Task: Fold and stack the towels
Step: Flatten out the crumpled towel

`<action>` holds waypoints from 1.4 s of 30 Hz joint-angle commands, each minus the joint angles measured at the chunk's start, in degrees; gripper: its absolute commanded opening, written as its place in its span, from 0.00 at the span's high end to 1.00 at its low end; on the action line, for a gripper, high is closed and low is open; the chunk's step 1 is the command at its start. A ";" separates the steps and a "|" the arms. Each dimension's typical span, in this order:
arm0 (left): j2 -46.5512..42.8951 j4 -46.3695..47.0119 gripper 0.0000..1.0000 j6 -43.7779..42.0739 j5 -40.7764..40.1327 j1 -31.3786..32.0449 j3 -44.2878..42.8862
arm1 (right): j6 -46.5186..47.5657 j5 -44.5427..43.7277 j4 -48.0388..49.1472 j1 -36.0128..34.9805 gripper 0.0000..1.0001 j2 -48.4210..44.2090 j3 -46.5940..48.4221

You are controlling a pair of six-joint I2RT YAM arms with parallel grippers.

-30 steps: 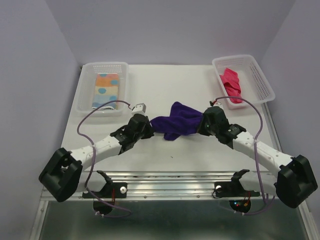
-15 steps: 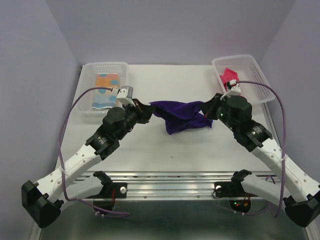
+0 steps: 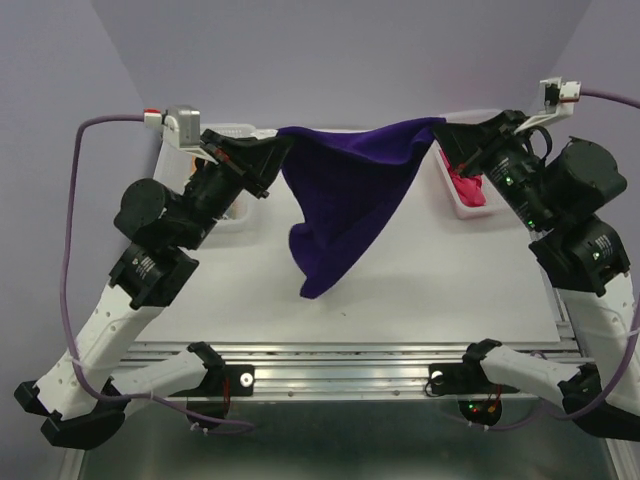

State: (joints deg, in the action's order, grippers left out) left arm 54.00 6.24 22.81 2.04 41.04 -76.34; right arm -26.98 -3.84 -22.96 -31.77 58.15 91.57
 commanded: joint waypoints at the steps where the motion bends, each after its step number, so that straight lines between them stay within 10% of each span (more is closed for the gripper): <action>1: -1.00 -1.75 1.00 -3.56 4.20 -0.08 -8.47 | 3.87 7.35 -4.81 0.48 0.99 3.54 11.68; 27: -7.85 0.70 1.00 6.46 22.92 -0.08 -9.62 | -2.81 22.65 -4.46 0.39 0.99 -3.22 17.42; 34: -10.14 3.25 1.00 5.76 18.98 -0.08 -4.17 | -1.23 17.03 -1.57 0.48 0.99 -6.12 7.94; 42: -7.87 4.30 1.00 -1.08 -1.40 -0.25 7.42 | 0.61 -9.40 5.72 0.48 0.99 -4.46 -8.58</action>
State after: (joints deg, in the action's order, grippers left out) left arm 42.70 6.35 26.28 11.97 41.04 -72.03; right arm -28.21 2.92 -25.04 -31.77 51.70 88.07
